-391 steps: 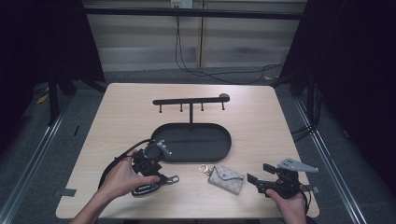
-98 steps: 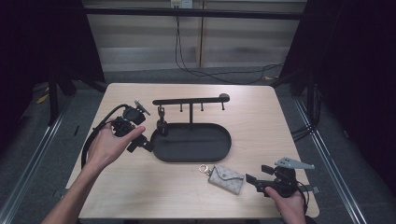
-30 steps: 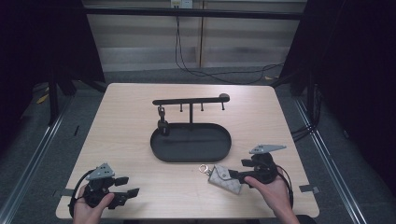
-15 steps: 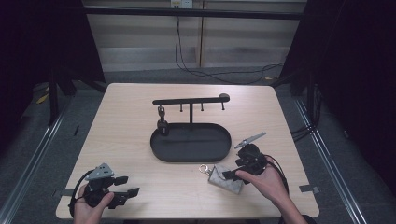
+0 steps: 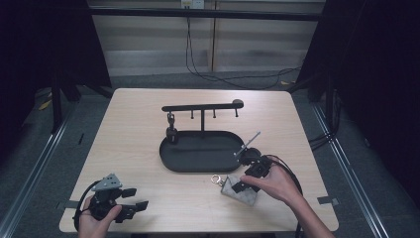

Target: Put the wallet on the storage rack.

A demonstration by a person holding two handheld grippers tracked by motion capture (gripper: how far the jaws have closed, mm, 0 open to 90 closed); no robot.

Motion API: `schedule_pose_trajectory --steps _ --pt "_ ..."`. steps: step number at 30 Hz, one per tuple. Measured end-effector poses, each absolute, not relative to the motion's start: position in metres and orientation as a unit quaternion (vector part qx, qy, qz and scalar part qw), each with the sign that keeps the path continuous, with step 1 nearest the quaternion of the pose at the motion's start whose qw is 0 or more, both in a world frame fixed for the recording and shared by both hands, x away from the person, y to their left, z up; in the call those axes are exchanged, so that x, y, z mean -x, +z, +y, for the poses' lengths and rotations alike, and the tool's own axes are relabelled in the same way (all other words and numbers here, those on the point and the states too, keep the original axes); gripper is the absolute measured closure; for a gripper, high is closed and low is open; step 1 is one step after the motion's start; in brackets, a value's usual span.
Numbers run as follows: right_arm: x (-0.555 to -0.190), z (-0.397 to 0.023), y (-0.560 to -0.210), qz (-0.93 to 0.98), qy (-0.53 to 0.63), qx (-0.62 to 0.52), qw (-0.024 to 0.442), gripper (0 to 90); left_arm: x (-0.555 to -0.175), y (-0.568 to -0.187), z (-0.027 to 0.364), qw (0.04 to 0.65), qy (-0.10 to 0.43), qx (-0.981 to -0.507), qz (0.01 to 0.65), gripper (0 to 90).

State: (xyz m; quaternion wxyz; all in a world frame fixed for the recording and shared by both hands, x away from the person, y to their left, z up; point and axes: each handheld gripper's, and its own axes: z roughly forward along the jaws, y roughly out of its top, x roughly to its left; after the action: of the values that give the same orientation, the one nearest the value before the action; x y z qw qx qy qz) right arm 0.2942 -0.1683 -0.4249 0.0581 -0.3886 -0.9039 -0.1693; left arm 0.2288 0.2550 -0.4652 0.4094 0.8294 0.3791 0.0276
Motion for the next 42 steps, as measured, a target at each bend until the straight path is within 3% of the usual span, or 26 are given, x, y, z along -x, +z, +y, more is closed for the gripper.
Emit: schedule_pose_trajectory --steps 13,15,42 --pt "-0.307 -0.153 -0.442 -0.929 -0.093 0.348 0.083 22.0 -0.230 -0.466 0.256 0.399 0.029 -0.831 0.386 29.6" --pt "-0.309 -0.154 -0.445 -0.931 -0.094 0.341 0.090 26.2 -0.230 -0.466 0.256 0.400 0.029 -0.832 0.385 29.6" --pt "-0.303 -0.140 -0.470 -0.949 -0.035 0.309 0.048 25.7 -0.230 -0.465 0.257 0.400 0.034 -0.831 0.385 29.6"
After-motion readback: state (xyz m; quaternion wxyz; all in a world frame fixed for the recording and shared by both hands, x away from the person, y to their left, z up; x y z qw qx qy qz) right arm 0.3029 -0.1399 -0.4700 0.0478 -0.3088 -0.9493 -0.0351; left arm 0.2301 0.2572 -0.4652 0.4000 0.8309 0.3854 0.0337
